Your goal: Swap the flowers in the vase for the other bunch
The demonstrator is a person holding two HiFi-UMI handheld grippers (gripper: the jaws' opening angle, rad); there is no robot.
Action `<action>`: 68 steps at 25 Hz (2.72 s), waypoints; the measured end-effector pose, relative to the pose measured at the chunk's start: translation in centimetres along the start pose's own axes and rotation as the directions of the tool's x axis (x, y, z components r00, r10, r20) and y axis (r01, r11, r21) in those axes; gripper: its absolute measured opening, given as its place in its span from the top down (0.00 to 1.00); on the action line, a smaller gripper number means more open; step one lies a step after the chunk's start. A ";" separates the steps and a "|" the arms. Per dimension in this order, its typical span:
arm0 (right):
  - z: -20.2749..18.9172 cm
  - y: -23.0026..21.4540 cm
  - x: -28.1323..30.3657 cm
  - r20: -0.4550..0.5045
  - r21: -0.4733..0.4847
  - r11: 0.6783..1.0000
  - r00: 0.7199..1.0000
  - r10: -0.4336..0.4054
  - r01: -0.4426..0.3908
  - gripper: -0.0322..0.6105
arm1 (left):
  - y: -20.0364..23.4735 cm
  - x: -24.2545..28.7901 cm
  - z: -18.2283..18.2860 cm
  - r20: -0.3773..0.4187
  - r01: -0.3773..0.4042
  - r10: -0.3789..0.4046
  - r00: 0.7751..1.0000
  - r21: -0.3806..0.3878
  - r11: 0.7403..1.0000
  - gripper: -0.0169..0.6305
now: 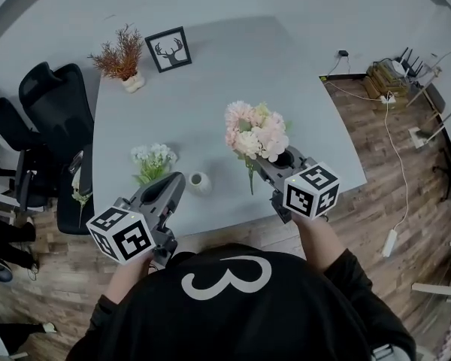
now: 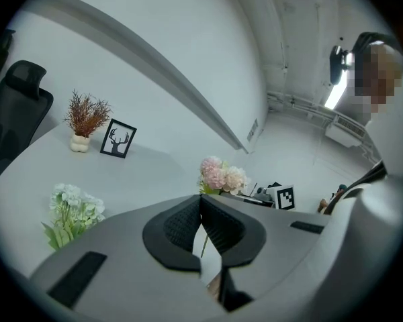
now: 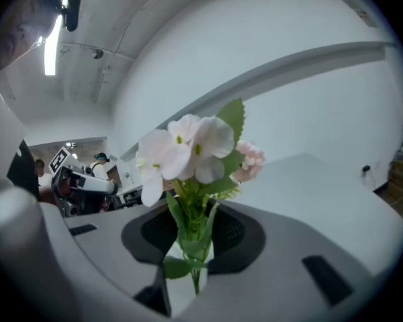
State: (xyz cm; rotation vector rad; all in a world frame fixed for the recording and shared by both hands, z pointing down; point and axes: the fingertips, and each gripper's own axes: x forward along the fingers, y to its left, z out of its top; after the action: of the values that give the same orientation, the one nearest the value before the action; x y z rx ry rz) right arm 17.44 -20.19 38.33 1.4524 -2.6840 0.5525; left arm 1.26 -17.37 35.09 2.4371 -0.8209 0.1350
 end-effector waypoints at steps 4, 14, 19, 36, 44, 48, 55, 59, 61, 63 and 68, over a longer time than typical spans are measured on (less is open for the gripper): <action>-1.9 -1.3 1.3 -0.059 0.022 1.000 0.998 -0.007 0.008 0.78 | 0.7 0.6 -0.3 -0.018 -0.013 0.013 1.000 -0.011 1.000 0.96; -3.6 -3.7 3.1 -0.067 0.049 0.999 0.998 -0.013 0.016 0.78 | 1.9 1.4 -1.3 -0.027 -0.047 0.047 0.999 -0.024 0.999 0.96; -4.5 -5.9 4.9 -0.066 0.084 0.996 0.997 -0.031 0.036 0.78 | 2.6 1.1 -1.3 -0.022 -0.079 0.078 0.997 -0.039 0.996 0.96; -10.2 -10.5 9.4 -0.207 0.225 0.965 0.974 -0.088 0.135 0.78 | 6.5 0.4 -4.0 -0.044 -0.191 0.187 0.981 -0.143 0.971 0.96; -12.2 -11.6 10.4 -0.253 0.305 0.936 0.963 -0.097 0.175 0.77 | 7.7 -0.3 -5.2 -0.057 -0.224 0.217 0.975 -0.190 0.956 0.96; -12.4 -11.2 10.5 -0.265 0.278 0.943 0.958 -0.105 0.181 0.75 | 7.3 0.0 -5.7 -0.058 -0.202 0.195 0.979 -0.185 0.962 0.96; -11.8 -11.2 10.4 -0.246 0.244 0.949 0.959 -0.138 0.199 0.58 | 7.2 0.4 -6.2 -0.074 -0.183 0.173 0.982 -0.180 0.966 0.96; -11.3 -11.4 9.8 -0.234 0.207 0.947 0.953 -0.194 0.244 0.40 | 7.1 -0.3 -6.5 -0.073 -0.179 0.168 0.983 -0.183 0.967 0.96; -11.3 -11.3 9.6 -0.253 0.179 0.948 0.944 -0.214 0.263 0.33 | 7.1 -0.9 -6.6 -0.068 -0.177 0.167 0.984 -0.183 0.967 0.96; -11.3 -11.2 9.2 -0.273 0.155 0.945 0.932 -0.238 0.287 0.30 | 7.2 -1.6 -6.5 -0.061 -0.172 0.164 0.985 -0.183 0.968 0.96; -9.2 -10.3 6.6 -0.220 0.131 0.933 0.927 -0.303 0.336 0.29 | 6.5 -3.5 -5.8 -0.035 -0.143 0.139 0.990 -0.172 0.975 0.96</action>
State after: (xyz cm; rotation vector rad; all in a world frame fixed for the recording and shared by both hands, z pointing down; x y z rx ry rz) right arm 20.91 -27.58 51.24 1.7302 -2.2323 0.8574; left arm -4.94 -16.63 42.14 2.2103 -0.9551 0.1382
